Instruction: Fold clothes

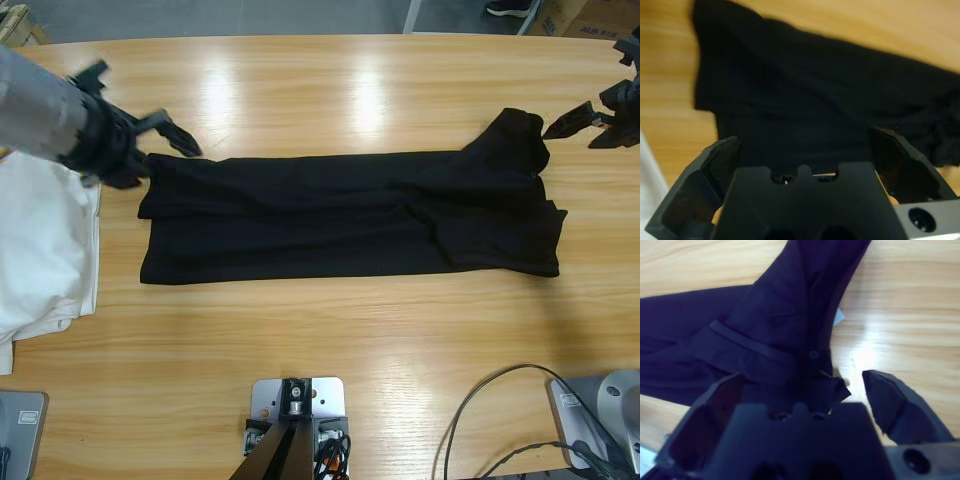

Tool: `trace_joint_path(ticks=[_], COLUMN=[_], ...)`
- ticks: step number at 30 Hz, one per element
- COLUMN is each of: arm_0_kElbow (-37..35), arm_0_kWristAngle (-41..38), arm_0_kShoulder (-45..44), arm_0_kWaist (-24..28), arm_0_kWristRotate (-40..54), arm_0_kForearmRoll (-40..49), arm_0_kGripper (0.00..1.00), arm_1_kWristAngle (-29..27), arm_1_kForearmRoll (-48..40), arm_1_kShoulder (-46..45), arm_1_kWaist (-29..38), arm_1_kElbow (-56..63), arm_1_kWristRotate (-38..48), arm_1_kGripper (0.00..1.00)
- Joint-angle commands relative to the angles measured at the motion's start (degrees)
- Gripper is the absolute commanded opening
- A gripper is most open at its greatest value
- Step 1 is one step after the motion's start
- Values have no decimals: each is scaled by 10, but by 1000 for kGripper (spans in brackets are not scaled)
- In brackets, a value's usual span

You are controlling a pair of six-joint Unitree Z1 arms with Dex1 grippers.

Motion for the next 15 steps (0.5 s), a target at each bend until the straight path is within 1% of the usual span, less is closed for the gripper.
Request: trace_joint_path(ticks=[1,2,4,9,15], arm_0_kElbow=[-10,-11,-12,-18,-23], arm_0_kWristAngle=[-20,-21,-27,-33,-34], arm_0_kShoulder=[61,63,70,88,93], arm_0_kWaist=[-34,-34,-34,-40,-41], arm_0_kWristRotate=[-25,-25,-26,-34,-39], arm_0_kForearmRoll=[5,4,4,4,4], arm_0_kGripper=[964,964,964,964,964], arm_1_kWristAngle=[37,47,50,52,28], arm_1_kForearmRoll=[5,5,3,-12,-21], arm_1_kShoulder=[62,62,73,125,142], arm_1_kWaist=[42,47,62,63,63], arm_1_kElbow=[-9,-8,-2,5,5], arm_1_kWristRotate=[-42,-43,-43,-43,-39], arm_1_kGripper=[678,678,678,678,683])
